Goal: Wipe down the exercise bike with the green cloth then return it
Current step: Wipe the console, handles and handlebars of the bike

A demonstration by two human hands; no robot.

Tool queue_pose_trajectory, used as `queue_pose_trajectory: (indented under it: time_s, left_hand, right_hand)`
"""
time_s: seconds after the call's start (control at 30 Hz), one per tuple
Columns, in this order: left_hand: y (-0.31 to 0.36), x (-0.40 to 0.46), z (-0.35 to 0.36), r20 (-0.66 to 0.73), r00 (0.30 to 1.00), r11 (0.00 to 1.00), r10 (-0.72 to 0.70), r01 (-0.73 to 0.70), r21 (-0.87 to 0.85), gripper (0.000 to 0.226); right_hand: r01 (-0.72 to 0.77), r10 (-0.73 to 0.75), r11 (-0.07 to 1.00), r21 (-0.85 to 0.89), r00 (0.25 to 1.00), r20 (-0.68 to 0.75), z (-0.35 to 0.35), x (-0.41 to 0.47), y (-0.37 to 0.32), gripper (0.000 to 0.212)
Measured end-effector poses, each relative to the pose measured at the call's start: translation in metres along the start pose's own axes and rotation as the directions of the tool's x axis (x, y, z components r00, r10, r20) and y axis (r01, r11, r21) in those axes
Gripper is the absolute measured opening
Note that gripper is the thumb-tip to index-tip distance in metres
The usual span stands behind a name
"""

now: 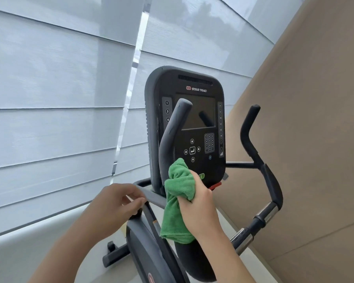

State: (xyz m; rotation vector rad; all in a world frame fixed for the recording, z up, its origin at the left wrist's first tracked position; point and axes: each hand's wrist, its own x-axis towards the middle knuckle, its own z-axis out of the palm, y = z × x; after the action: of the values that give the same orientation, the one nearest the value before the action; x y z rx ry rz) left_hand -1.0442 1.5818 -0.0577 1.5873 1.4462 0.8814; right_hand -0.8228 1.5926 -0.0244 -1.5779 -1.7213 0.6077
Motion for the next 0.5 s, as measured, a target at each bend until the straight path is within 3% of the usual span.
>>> queue_pose_trajectory:
  time_s: [0.1, 0.2, 0.5]
  left_hand:
    - [0.01, 0.002, 0.001, -0.051, 0.999, 1.0, 0.006, -0.008, -0.029, 0.014]
    - [0.022, 0.003, 0.004, -0.124, 0.992, 1.0, 0.01, -0.013, -0.025, 0.016]
    - [0.065, 0.009, 0.022, -0.318, 0.947, 0.997, 0.045, -0.061, -0.039, 0.02]
  right_hand:
    - [0.029, -0.02, 0.994, 0.103, 0.996, -0.086, -0.015, 0.011, 0.006, 0.06]
    - [0.119, -0.094, 0.976, 0.184, 0.986, -0.139, -0.035, 0.03, 0.004, 0.055]
    - [0.479, -0.441, 0.872, 0.101, 0.857, -0.266, -0.077, 0.107, -0.039, 0.045]
